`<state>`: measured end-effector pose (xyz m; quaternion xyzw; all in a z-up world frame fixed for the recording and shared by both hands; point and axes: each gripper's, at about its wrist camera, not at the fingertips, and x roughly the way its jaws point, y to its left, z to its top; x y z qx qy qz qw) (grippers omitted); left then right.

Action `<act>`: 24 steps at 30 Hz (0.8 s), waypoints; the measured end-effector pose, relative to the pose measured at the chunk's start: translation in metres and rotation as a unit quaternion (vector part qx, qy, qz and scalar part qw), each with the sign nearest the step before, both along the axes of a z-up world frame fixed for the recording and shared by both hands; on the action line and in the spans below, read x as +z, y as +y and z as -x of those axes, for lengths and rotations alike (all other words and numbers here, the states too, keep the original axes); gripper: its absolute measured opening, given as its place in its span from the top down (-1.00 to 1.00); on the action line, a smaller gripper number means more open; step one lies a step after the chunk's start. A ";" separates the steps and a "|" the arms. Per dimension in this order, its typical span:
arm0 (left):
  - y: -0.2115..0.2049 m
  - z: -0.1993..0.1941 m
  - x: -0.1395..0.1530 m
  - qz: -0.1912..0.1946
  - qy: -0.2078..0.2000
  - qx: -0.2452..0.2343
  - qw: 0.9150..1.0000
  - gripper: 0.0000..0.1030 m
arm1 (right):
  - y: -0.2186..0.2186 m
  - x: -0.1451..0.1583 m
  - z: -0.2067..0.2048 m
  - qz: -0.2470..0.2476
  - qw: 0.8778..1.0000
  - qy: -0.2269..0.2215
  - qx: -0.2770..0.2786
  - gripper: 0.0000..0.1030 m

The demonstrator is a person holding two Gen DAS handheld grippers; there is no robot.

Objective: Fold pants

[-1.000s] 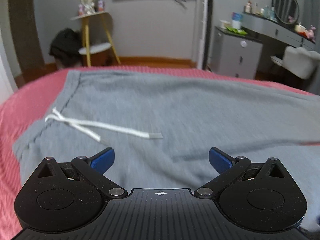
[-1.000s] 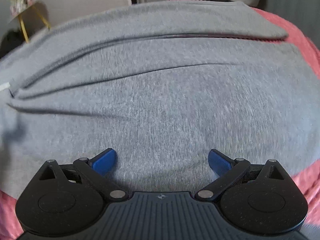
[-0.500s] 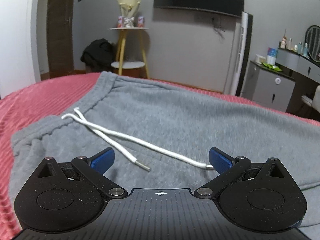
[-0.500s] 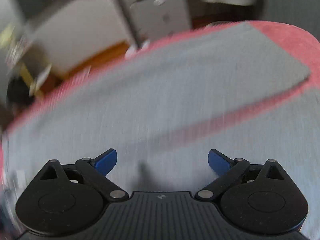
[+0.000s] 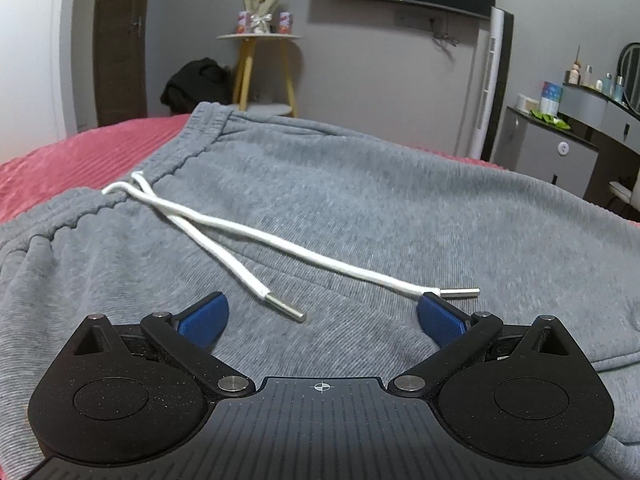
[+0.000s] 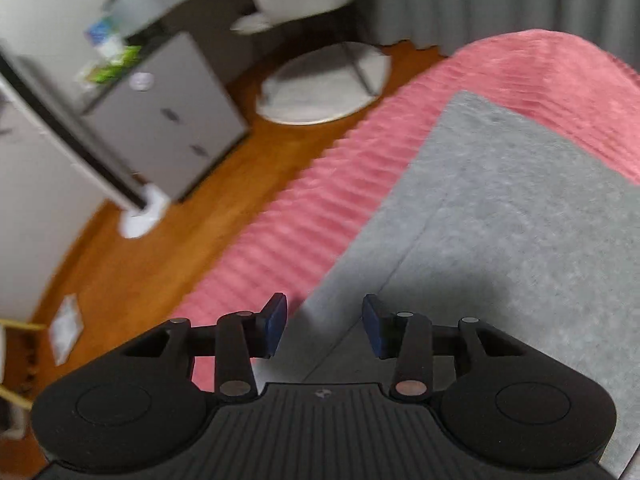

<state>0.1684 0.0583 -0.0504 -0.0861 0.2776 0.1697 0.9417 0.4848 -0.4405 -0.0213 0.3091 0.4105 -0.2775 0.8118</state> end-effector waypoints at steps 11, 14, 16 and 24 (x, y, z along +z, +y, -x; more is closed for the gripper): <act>0.006 -0.005 -0.001 0.019 -0.003 -0.010 1.000 -1.00 | -0.013 0.016 0.068 0.013 0.996 -0.080 -0.030 0.96; 0.008 -0.003 0.001 0.026 -0.006 -0.013 1.000 -1.00 | -0.021 0.031 0.148 -0.005 0.990 -0.139 -0.032 0.96; 0.011 -0.001 0.004 0.031 -0.011 -0.023 0.999 -1.00 | -0.026 0.031 0.208 -0.021 0.985 -0.166 -0.044 0.96; 0.030 0.012 0.039 0.130 -0.052 -0.072 0.987 -1.00 | -0.056 -0.045 0.344 -0.059 0.988 -0.124 -0.071 1.00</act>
